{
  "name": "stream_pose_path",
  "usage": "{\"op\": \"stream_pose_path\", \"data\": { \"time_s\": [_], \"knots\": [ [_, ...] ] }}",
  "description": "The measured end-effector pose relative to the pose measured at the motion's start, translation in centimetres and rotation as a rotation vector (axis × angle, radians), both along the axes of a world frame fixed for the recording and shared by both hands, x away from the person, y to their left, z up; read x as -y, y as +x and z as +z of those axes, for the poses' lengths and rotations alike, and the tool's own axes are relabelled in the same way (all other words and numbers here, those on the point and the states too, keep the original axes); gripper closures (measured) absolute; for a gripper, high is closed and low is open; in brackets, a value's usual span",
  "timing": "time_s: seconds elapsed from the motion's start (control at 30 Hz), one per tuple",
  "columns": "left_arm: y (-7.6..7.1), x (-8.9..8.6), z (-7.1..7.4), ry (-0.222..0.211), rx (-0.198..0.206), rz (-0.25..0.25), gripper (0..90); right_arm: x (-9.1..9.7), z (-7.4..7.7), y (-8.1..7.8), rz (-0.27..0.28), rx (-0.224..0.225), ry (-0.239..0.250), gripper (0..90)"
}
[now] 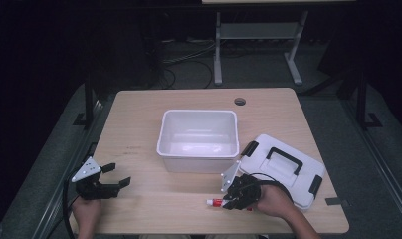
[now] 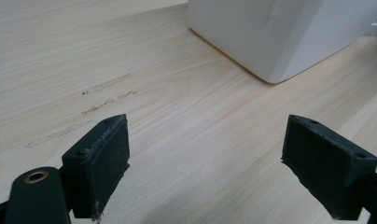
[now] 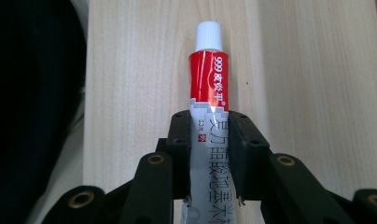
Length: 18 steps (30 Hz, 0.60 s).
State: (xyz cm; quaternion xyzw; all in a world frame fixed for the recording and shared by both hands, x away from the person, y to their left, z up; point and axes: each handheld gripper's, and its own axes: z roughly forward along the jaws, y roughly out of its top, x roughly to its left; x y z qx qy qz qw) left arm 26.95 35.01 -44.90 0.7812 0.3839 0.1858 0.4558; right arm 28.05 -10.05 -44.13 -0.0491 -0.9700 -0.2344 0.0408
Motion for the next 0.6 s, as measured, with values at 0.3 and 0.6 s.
{"op": "stream_pose_path", "data": {
  "time_s": [0.3,0.6],
  "knots": [
    [0.0,-0.1,0.0,-0.005,0.005,0.004,14.3,-0.4,1.9,0.0,0.013,0.009,0.020,71.4],
    [0.0,-0.3,0.1,-0.009,0.005,0.007,14.3,-0.8,4.3,0.2,0.028,0.021,0.060,71.4]
  ]
}}
